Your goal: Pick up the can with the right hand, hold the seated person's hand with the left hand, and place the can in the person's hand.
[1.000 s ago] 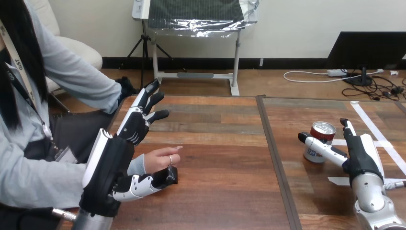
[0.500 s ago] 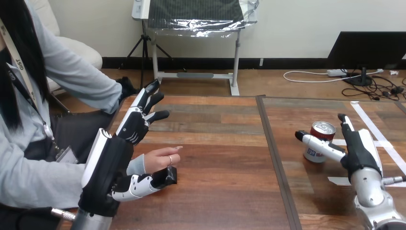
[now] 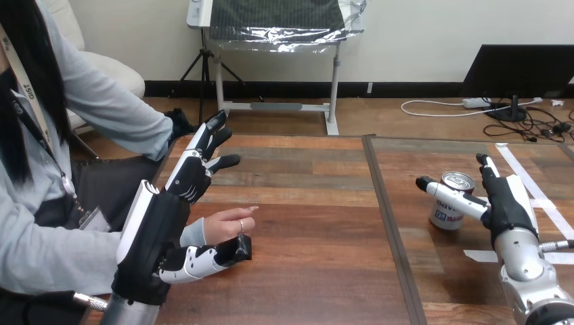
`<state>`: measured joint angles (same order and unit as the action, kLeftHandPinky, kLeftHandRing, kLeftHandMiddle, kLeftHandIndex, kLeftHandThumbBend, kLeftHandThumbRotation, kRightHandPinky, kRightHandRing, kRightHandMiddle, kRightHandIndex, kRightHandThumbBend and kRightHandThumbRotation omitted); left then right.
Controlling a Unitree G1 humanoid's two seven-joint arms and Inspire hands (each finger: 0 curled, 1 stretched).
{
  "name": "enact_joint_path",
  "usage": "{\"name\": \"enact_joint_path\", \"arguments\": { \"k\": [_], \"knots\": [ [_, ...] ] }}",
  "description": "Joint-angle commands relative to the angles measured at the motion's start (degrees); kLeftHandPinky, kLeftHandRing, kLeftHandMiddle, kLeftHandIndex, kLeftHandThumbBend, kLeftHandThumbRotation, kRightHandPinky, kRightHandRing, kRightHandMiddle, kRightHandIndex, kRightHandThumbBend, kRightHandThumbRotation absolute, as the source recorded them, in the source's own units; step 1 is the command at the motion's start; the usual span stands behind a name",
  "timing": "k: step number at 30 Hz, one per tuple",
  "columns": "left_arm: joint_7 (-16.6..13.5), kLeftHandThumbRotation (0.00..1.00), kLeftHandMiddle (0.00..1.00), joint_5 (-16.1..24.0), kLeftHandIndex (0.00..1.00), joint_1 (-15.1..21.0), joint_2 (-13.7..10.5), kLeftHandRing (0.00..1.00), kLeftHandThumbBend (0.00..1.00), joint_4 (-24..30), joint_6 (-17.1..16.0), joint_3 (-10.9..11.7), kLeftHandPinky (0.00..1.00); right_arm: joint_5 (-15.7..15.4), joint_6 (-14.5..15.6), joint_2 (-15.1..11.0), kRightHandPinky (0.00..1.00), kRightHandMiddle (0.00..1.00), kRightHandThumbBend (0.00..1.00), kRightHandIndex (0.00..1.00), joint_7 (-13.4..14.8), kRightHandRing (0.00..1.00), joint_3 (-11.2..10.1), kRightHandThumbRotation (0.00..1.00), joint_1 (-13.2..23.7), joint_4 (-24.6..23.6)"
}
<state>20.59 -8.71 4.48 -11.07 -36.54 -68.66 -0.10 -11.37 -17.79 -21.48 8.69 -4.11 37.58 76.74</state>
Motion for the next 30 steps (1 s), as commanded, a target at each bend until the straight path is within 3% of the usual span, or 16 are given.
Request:
{"name": "enact_joint_path", "arguments": {
  "k": [1, 6, 11, 15, 24, 27, 28, 30],
  "knots": [
    [-0.16, 0.65, 0.99, -0.45, 0.96, 3.07, -0.17, 0.95, 1.0, 0.34, -0.91, 0.6, 0.82, 0.62, 0.37, 0.22, 0.88, 0.95, 1.0, 1.0, 0.37, 0.96, -0.74, 0.46, 6.35, -0.37],
    [-0.27, 0.66, 0.98, -0.59, 0.95, 2.7, -0.05, 0.94, 1.0, 0.66, -0.76, 0.64, 0.82, 0.54, 1.01, 0.32, 0.69, 0.84, 1.0, 1.0, 0.65, 0.86, -0.88, 0.46, 7.01, -0.35],
    [-0.25, 0.66, 0.98, -0.6, 0.95, 2.35, -0.11, 0.94, 1.0, 0.95, -0.96, 0.64, 0.81, 1.54, 1.25, 0.5, 0.28, 0.39, 1.0, 1.0, -0.17, 0.36, -1.85, 0.42, 7.4, -0.32],
    [-0.32, 0.66, 0.98, -0.58, 0.95, 2.23, -0.14, 0.94, 1.0, 1.0, -1.06, 0.74, 0.81, 1.68, 1.2, 0.65, 0.18, 0.27, 1.0, 1.0, -0.38, 0.23, -2.2, 0.4, 7.68, -0.26],
    [0.21, 0.66, 0.98, -1.57, 0.95, 1.58, -0.13, 0.94, 1.0, 2.08, -0.62, 0.4, 0.81, 1.02, 1.61, 0.82, 0.08, 0.18, 1.0, 1.0, 0.19, 0.12, -1.49, 0.35, 8.05, -0.19],
    [0.44, 0.65, 0.98, -2.0, 0.95, 1.39, -0.15, 0.94, 1.0, 2.42, -0.43, 0.23, 0.82, 0.61, 1.29, 0.82, 0.1, 0.22, 1.0, 1.0, 0.36, 0.18, -1.11, 0.35, 7.94, -0.19],
    [0.52, 0.65, 0.98, -2.14, 0.95, 1.26, -0.17, 0.94, 1.0, 2.63, -0.41, 0.16, 0.82, 0.6, 1.24, 0.84, 0.17, 0.31, 1.0, 1.0, 0.3, 0.3, -1.1, 0.36, 7.9, -0.19],
    [0.69, 0.65, 0.98, -2.41, 0.95, 1.1, -0.21, 0.94, 1.0, 2.83, -0.49, 0.08, 0.82, 0.36, 1.41, 0.84, 0.22, 0.37, 1.0, 1.0, 0.43, 0.38, -0.89, 0.36, 7.88, -0.15]
  ]
}}
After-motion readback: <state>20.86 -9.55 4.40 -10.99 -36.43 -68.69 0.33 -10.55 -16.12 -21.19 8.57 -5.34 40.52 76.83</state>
